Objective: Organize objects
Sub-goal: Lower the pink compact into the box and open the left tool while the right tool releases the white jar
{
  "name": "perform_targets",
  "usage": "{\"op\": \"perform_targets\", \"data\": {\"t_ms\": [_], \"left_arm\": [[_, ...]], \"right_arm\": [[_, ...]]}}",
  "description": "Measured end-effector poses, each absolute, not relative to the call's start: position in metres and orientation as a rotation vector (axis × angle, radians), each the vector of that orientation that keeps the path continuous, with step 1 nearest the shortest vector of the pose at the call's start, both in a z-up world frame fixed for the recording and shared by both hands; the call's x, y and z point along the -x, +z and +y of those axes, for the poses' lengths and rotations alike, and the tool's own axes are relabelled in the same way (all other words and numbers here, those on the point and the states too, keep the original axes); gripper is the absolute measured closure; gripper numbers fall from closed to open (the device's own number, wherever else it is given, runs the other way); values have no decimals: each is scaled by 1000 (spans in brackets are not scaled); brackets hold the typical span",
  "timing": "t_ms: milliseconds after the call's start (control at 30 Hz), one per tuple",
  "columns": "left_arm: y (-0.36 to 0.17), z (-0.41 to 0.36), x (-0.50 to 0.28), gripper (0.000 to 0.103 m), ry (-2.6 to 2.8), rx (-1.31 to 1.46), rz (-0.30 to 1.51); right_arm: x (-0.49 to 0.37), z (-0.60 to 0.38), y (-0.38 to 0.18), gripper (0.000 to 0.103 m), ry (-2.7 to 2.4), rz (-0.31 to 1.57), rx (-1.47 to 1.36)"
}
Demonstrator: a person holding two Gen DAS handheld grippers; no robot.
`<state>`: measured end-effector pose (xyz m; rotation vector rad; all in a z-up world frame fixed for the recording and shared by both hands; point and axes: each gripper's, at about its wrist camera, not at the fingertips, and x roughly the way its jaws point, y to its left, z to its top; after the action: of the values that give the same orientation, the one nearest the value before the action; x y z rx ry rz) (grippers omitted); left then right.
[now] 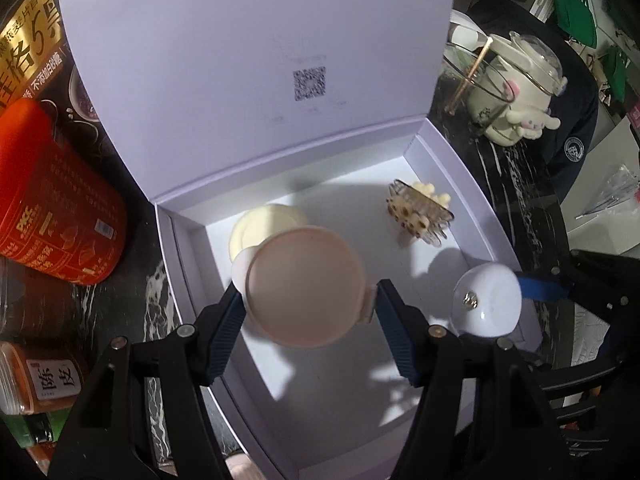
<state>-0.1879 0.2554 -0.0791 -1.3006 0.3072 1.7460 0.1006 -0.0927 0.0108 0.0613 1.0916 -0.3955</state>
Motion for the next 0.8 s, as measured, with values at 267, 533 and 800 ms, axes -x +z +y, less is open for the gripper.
{"op": "perform_targets", "data": {"t_ms": [267, 533, 800], "left_arm": [[-81, 259, 200, 39, 1766, 1284, 301], [-81, 264, 209, 39, 1772, 1257, 295], [-83, 270, 215, 39, 1782, 1262, 287]], "right_arm": [[-110, -95, 1, 50, -461, 1093, -85], [-122, -107, -6, 50, -474, 1098, -92], [-129, -116, -11, 50, -491, 1098, -85]]}}
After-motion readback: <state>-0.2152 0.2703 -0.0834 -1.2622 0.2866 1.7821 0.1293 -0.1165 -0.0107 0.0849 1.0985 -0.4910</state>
